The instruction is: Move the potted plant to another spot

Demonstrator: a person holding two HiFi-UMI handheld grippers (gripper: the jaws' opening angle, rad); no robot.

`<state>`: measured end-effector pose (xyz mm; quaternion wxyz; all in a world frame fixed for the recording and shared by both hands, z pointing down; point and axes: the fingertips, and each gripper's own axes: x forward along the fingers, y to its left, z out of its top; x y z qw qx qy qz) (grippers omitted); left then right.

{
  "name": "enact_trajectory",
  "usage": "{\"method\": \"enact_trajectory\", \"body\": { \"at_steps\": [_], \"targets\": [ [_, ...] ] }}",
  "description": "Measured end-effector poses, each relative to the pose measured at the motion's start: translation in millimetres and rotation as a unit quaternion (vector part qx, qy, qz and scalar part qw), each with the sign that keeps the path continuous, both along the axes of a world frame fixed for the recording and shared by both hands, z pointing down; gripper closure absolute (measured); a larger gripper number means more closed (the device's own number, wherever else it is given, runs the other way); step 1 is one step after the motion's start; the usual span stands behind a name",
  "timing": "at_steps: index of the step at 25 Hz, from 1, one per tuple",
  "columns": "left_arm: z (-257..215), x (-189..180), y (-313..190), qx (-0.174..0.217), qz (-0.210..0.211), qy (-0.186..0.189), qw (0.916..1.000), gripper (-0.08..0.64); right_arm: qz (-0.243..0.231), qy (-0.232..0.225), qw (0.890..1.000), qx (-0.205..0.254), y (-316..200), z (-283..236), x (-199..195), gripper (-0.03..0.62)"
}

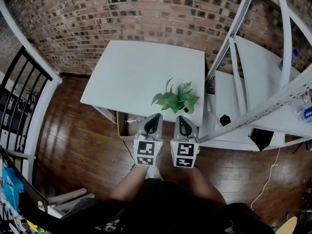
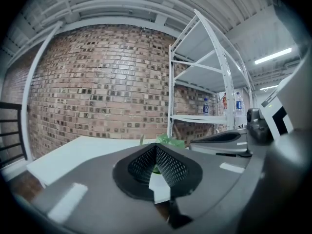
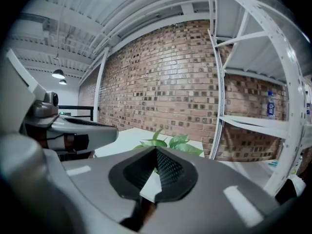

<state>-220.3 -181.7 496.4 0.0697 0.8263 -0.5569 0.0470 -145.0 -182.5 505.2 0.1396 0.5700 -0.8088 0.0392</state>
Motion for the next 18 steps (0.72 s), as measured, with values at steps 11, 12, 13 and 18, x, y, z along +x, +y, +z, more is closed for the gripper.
{"method": "enact_trajectory", "body": {
  "at_steps": [11, 12, 13, 18],
  "targets": [
    [4, -12, 7, -0.009, -0.004, 0.0, 0.9999, 0.545, 0.004, 0.005, 1.0, -0.003, 2, 7, -5, 0.591],
    [5, -13, 7, -0.009, -0.004, -0.001, 0.9999, 0.545, 0.004, 0.005, 1.0, -0.001, 2, 6, -6, 0.591],
    [5, -13, 7, -0.009, -0.004, -0.001, 1.0, 0.545, 0.004, 0.004, 1.0, 0.001, 2, 5, -6, 0.591],
    [5, -11, 4, -0.009, 0.0, 0.0, 1.0, 0.545, 0.01, 0.002, 1.0, 0.006, 0, 3, -5, 0.591]
  ]
}}
